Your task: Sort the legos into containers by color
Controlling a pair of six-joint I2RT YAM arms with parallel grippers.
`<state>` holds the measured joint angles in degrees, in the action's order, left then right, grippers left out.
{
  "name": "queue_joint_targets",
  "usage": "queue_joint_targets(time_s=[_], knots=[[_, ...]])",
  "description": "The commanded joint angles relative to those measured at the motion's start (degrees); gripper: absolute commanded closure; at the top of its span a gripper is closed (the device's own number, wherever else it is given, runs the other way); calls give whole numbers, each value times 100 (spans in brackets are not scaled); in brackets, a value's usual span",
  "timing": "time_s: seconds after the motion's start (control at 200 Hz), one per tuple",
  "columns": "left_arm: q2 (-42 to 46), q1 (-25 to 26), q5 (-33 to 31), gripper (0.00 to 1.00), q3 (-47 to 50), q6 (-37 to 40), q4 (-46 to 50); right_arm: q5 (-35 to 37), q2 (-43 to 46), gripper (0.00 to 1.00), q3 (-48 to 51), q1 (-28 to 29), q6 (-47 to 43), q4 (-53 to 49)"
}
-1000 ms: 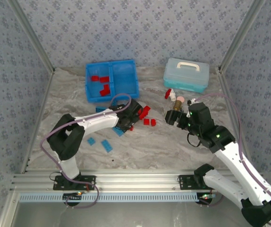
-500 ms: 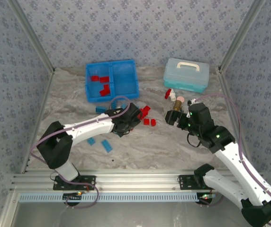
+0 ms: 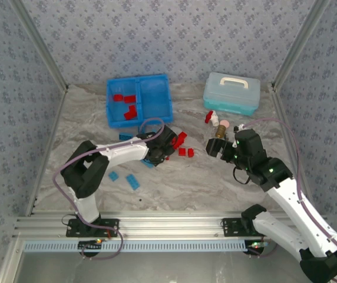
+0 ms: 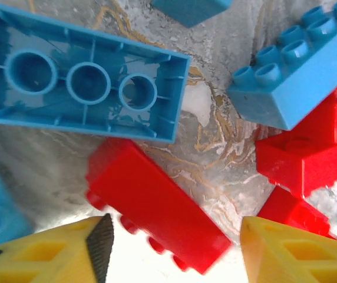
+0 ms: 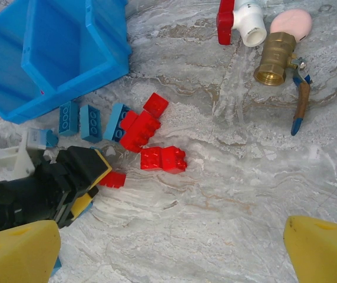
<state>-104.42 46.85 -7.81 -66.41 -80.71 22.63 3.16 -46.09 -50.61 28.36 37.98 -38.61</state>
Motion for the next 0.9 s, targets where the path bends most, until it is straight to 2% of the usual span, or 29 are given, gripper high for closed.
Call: queue_joint_targets(time_s=[0.0, 0.075, 0.21, 0.29, 0.425, 0.56, 0.61, 0.735, 0.894], knots=[[-260, -36, 242, 48, -82, -37, 97, 7, 115, 0, -72, -43, 8, -190], [-327, -47, 254, 52, -122, -12, 242, 41, 144, 0, -83, -56, -5, -200], [-423, -66, 243, 53, -265, 117, 642, 10, 155, 0, -81, -64, 17, -177], [-421, -92, 283, 60, -214, 129, 560, 14, 153, 0, -65, -75, 38, -162], [-321, -107, 394, 81, -304, 408, 468, -6, 153, 0, -71, -75, 52, -187], [-7, -100, 243, 82, -722, 838, 947, 10, 156, 0, -97, -72, 52, -191], [193, -112, 94, 82, -879, 1022, 1141, -7, 156, 0, -86, -76, 61, -168], [749, -238, -870, 80, -1346, 1749, 1785, -8, 155, 0, -57, -71, 69, -159], [1069, -983, -1581, 81, -1881, 3389, 1832, -17, 153, 0, -2, -84, 68, -97]])
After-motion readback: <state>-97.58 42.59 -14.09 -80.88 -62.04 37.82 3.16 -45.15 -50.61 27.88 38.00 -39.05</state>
